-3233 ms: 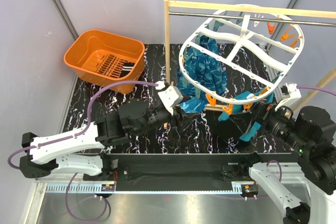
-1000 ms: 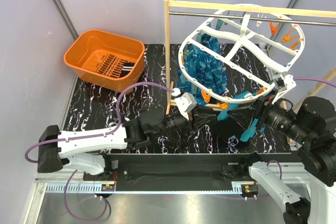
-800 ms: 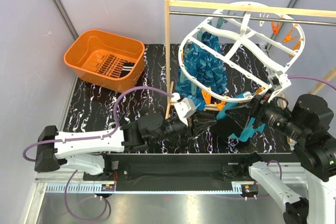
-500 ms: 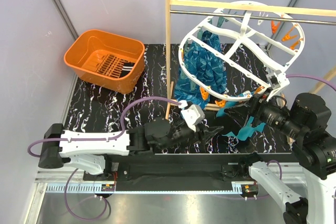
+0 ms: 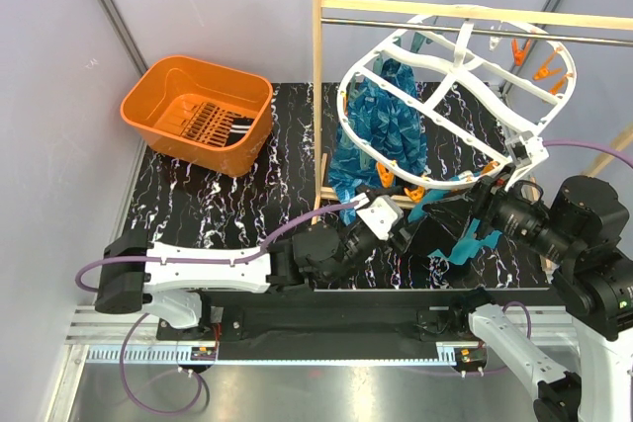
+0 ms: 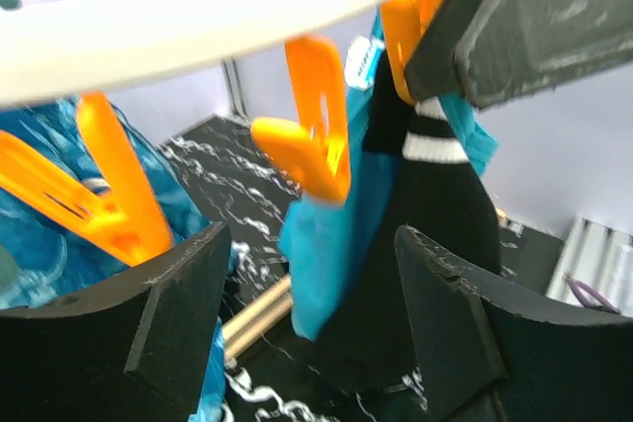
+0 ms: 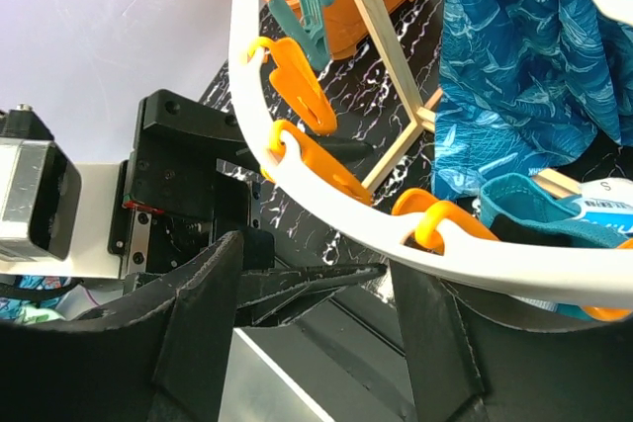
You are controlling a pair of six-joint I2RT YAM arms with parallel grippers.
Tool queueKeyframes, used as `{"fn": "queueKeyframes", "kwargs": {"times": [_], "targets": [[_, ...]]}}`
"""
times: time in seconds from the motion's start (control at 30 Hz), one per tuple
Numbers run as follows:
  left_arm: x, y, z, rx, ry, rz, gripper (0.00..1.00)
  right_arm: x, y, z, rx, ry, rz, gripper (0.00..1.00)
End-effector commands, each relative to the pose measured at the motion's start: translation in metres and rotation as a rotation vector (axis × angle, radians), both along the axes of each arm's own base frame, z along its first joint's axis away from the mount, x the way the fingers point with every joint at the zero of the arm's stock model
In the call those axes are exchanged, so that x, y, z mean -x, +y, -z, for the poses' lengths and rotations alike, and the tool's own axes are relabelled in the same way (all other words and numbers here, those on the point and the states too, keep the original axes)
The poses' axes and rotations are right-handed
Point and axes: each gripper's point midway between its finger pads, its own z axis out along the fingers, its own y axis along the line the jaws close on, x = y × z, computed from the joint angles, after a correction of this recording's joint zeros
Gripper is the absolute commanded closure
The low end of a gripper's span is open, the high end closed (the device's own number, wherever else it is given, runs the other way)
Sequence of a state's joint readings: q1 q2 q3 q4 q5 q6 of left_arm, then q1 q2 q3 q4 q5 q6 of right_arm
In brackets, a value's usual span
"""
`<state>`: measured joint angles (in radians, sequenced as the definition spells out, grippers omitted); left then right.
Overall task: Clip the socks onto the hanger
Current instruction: Open the clamp at the hanger.
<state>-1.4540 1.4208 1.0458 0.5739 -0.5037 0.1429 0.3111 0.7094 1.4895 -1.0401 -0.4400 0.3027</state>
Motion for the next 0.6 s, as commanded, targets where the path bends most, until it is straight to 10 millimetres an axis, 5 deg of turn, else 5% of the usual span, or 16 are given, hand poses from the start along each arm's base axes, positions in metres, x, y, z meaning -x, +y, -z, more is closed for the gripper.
{"fn": "queueKeyframes", "kwargs": {"times": [0.0, 0.17, 0.57], "targets": [[-0.006, 0.004, -0.056, 0.159, -0.075, -0.039, 0.29, 0.0, 0.004, -0.02, -0.028, -0.062, -0.026, 0.34], [-0.005, -0.003, -0.062, 0.172, -0.102, -0.018, 0.33, 0.002, 0.005, -0.022, -0.037, -0.066, -0.033, 0.36], [-0.005, -0.016, -0.063, 0.114, -0.07, 0.013, 0.75, -0.006, 0.006, -0.016, -0.031, -0.044, -0.024, 0.37]]}}
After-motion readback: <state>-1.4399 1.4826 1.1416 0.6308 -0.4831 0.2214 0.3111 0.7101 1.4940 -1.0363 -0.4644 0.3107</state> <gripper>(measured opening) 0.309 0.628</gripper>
